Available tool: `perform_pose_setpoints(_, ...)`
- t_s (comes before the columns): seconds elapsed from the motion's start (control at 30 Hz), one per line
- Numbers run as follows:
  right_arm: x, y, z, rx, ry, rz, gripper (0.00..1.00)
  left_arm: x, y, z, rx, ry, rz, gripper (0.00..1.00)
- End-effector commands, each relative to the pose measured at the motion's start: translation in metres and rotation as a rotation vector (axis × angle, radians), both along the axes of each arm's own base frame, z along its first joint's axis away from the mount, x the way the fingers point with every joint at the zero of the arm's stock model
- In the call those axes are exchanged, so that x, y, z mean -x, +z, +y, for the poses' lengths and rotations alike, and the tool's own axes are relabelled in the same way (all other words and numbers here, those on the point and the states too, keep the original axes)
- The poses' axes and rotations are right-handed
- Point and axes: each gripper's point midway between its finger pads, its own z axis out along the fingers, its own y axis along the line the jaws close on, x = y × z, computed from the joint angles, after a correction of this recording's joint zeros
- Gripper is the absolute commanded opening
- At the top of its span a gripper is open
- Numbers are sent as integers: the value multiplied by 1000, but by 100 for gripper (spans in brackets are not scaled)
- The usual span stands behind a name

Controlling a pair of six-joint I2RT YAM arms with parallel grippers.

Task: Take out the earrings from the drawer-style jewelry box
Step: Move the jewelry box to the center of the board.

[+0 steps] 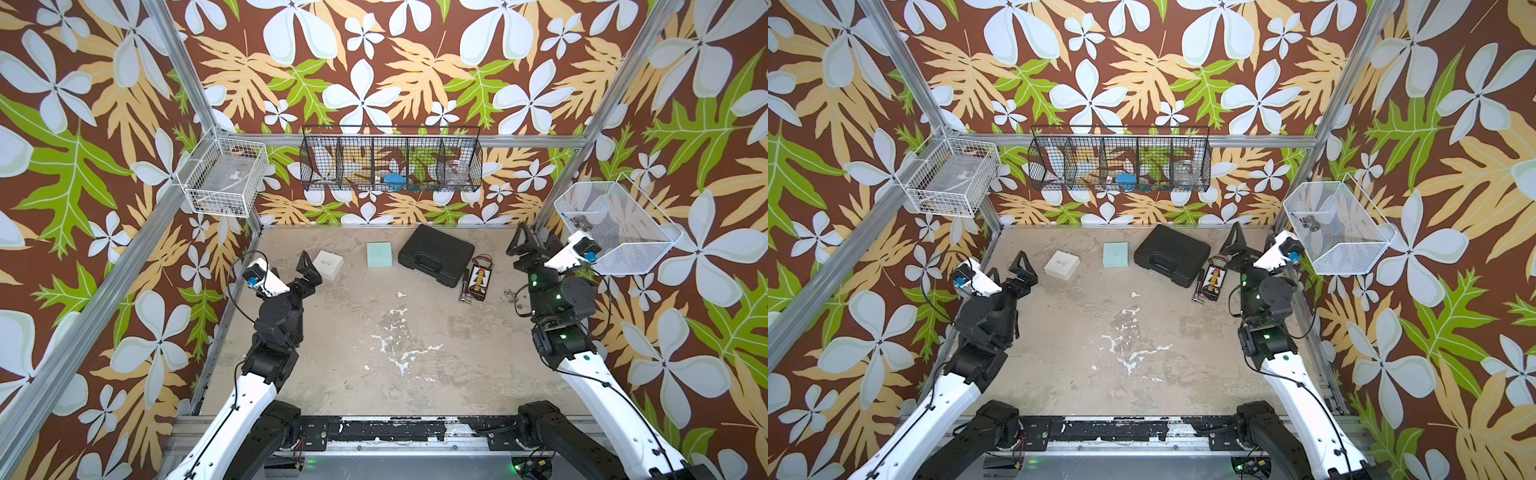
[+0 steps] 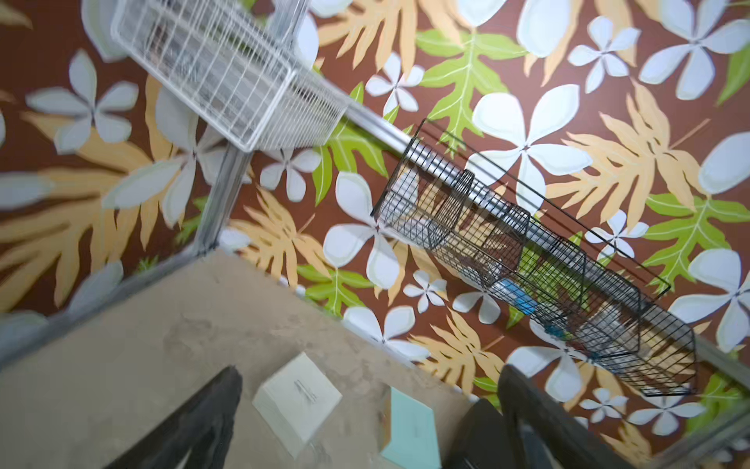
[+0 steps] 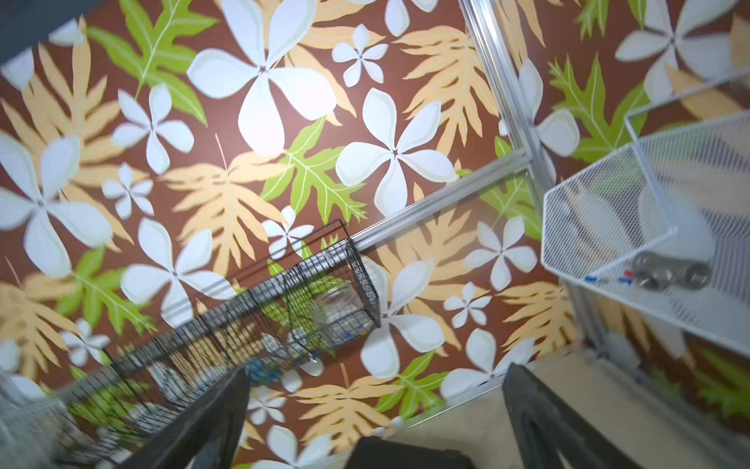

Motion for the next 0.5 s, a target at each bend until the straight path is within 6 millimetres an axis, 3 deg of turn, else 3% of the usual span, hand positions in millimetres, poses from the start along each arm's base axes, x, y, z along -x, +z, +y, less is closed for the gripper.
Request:
perform_pose_setpoints(0.0, -6, -71, 33, -207, 283, 201, 100, 13, -76, -19, 252, -85, 272, 100)
perform_pose_setpoints(0.07, -5, -79, 35, -287, 311, 223, 100, 11, -76, -33, 317, -163, 242, 100)
perform_pose_setpoints(0.2, -3, -86, 57, -232, 358, 396, 100, 18, -114, -38, 313, -121, 482, 100)
perform_pose_setpoints(0.33, 17, -92, 63, -138, 352, 512, 100, 37, -130, -45, 246, -128, 600, 100)
perform_pose_setpoints(0.47, 53, -86, 84, 19, 422, 529, 100, 55, -144, -46, 201, -152, 723, 100)
